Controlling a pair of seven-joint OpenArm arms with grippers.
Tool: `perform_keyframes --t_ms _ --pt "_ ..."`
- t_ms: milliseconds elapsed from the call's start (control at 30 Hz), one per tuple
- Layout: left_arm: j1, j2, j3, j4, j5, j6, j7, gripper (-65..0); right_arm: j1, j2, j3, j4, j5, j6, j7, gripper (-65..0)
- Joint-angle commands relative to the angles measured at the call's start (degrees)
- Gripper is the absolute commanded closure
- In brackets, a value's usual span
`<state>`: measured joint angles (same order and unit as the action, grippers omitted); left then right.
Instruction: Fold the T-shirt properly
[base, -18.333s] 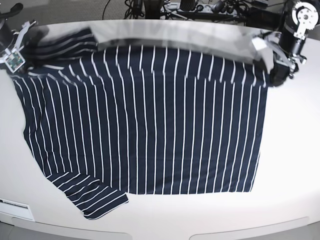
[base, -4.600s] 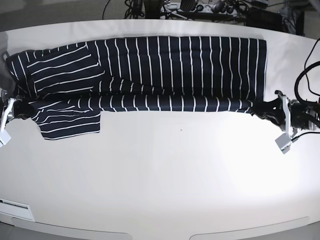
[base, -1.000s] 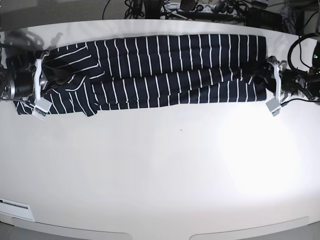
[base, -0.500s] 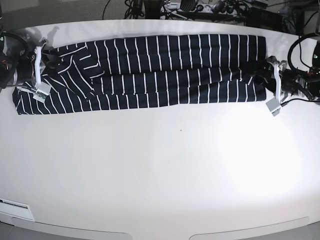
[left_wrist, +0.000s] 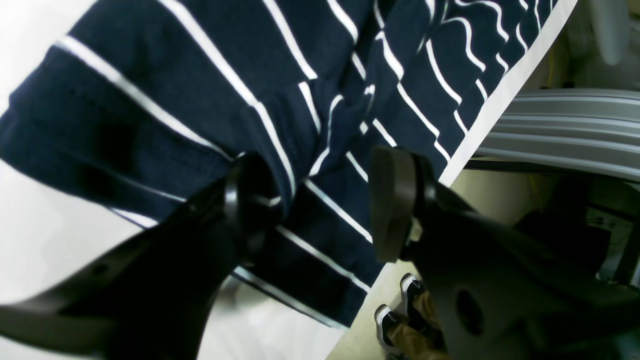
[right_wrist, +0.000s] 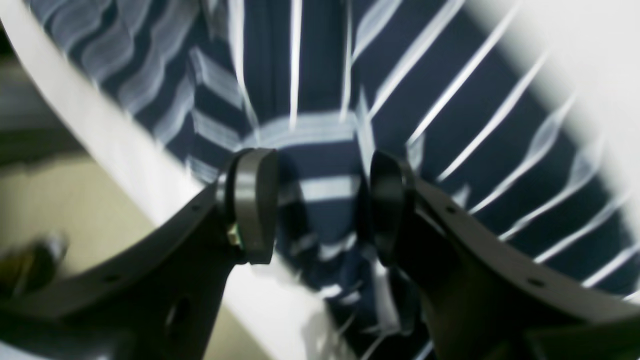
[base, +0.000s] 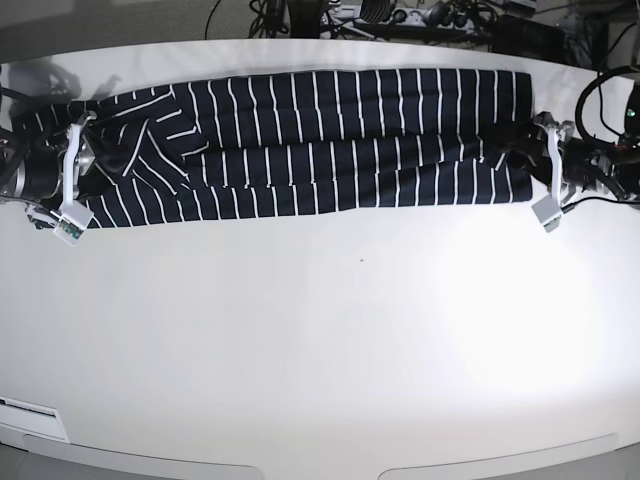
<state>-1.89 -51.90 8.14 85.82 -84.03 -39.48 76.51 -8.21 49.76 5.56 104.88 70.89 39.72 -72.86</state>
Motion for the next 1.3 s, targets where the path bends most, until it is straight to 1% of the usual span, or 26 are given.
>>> perform_keyframes --t_ms 0,33,67,100,167,200,267,333,400,533,600,633,700,767,833,867,933,967,1067,1133,1200,1267 --pt "-0.79 -1.49 -0.74 0.55 -0.97 -0.52 -0.17 -33.6 0.59 1.55 2.27 0.92 0.20 0.28 1.70 -32.1" --pt "-0.81 -1.46 -0.74 0.55 -0.97 -0.52 -0.17 -33.6 0.57 1.55 3.72 1.05 0.20 0.28 3.21 -31.0" --pt "-0.83 -1.46 -0.74 0.55 -0.97 -0.52 -0.22 -33.6 0.57 1.53 5.07 1.05 0.26 0.28 4.44 -27.6" --pt "-0.83 -1.46 -0.74 0.55 -0.97 -0.52 -0.22 -33.6 0.52 1.53 6.21 1.05 0.81 0.15 5.40 -21.2" --pt "-0.83 -1.44 -0.74 0.55 -0.97 -0.52 -0.24 -33.6 0.44 1.51 7.85 1.05 2.43 -0.85 5.77 -3.4" --pt "-0.83 -1.44 -0.74 0.55 -0.97 -0.52 -0.28 -33.6 0.44 1.51 8.31 1.05 2.38 -1.46 5.77 0.0" --pt "-0.83 -1.44 -0.74 0.55 -0.97 -0.52 -1.11 -33.6 0.42 1.40 8.41 1.03 2.10 -2.10 5.79 0.0" --pt "-0.83 -1.46 -0.76 0.55 -0.97 -0.52 -2.23 -33.6 0.11 0.22 8.41 1.03 0.46 -2.71 5.86 0.0" --pt "-0.83 -1.46 -0.76 0.55 -0.97 -0.52 -3.52 -33.6 0.11 -2.71 8.41 0.61 -3.93 -3.02 5.88 0.0" --pt "-0.87 -1.44 -0.76 0.55 -0.97 -0.52 -4.68 -33.6 0.13 -9.51 8.41 -1.86 -15.72 -5.68 7.34 0.0" --pt "-1.05 -1.44 -0.76 0.55 -0.44 -0.52 -4.74 -33.6 0.13 -12.00 8.41 -4.22 -20.87 -5.90 7.37 0.0" --pt "-1.16 -1.44 -0.76 0.55 -0.46 -0.52 -4.76 -33.6 0.13 -12.92 8.41 -5.68 -22.34 -5.88 7.63 0.0" --pt "-1.33 -1.44 -0.76 0.55 -0.46 -0.52 -4.74 -33.6 0.13 -14.29 8.41 -9.09 -23.47 -5.38 9.38 0.0" --pt "-1.49 -1.46 -0.76 0.55 -0.44 -0.52 -4.74 -33.6 0.15 -15.54 8.37 -13.27 -26.36 -3.82 11.69 0.0" --pt "-1.51 -1.60 -0.76 0.55 -0.44 -0.52 -4.74 -33.6 0.15 -16.48 8.37 -17.81 -30.36 -4.07 14.23 0.0" --pt "-1.66 -1.60 -0.76 0.55 -0.44 -0.52 -4.72 -33.6 0.15 -16.76 8.35 -19.93 -31.21 -4.55 15.13 0.0" --pt "-2.03 -1.57 -0.76 0.55 -0.46 -0.52 -4.79 -33.6 0.15 -16.70 8.37 -23.02 -30.62 -5.38 16.46 0.0" --pt "-2.45 -1.57 -0.76 0.55 -0.46 -0.52 -4.96 -33.6 0.15 -16.68 8.37 -23.56 -30.64 -6.62 17.03 0.0" --pt "-4.02 -1.60 -0.76 0.55 -0.46 -0.52 -4.98 -33.6 0.17 -16.70 8.37 -22.99 -30.47 -11.78 18.53 0.0" --pt "-5.09 -1.60 -0.76 0.55 -0.39 -0.52 -4.96 -33.6 0.15 -16.72 8.37 -21.84 -30.47 -15.45 18.97 0.0" --pt "-6.16 -1.57 -0.76 0.55 -0.13 -0.52 -4.96 -33.6 0.15 -16.74 8.37 -20.52 -30.49 -20.31 18.97 0.0" --pt "-6.95 -1.57 -0.76 0.55 0.55 -0.52 -5.05 -33.6 0.17 -16.98 8.37 -19.21 -32.50 -23.63 19.37 0.0"
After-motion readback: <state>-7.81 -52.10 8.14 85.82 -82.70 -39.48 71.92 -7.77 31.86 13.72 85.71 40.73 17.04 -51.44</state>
